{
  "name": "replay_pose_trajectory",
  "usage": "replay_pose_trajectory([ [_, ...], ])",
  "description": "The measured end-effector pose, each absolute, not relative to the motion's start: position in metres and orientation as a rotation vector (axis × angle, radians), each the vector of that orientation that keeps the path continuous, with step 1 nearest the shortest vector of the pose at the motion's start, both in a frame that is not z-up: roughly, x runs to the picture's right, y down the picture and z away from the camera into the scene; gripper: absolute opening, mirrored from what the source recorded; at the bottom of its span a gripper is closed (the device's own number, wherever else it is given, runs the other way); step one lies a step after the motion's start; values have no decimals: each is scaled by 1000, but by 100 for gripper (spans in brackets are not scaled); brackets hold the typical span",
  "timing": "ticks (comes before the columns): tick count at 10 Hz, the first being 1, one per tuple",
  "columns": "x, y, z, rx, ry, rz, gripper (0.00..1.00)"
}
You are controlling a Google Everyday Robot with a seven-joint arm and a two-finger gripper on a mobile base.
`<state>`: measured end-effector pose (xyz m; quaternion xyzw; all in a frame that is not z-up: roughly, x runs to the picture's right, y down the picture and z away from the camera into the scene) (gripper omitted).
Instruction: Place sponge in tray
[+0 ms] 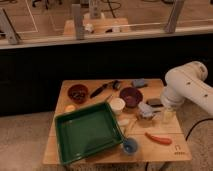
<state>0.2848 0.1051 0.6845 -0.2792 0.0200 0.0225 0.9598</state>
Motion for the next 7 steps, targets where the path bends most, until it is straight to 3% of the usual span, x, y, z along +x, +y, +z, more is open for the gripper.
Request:
replay_pose_trajectory([
  [5,287,104,687,-563,43,45,80],
  [7,293,94,712,-518,45,27,80],
])
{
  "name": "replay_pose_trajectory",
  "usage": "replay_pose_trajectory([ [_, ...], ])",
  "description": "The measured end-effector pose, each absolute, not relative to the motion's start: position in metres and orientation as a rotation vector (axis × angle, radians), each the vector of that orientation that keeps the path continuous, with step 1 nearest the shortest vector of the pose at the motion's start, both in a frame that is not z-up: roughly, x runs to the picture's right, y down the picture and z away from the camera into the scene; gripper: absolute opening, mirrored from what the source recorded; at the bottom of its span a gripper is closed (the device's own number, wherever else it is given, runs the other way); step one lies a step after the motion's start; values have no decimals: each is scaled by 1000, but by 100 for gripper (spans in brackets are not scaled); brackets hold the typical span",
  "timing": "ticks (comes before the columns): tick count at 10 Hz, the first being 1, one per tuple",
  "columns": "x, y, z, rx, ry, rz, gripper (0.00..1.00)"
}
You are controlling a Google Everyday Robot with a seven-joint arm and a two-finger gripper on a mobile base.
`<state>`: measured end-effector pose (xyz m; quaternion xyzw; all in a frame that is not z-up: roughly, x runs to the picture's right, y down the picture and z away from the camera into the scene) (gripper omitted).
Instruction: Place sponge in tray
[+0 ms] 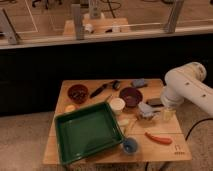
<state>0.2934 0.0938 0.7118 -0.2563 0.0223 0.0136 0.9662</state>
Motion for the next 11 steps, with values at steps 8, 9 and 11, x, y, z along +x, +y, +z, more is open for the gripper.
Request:
replay_pose_trajectory([
  [8,323,-29,835,-259,-10,-89,80],
  [9,327,-33,839,-256,-5,-92,80],
  [11,326,-33,840,-256,-7,-92,80],
])
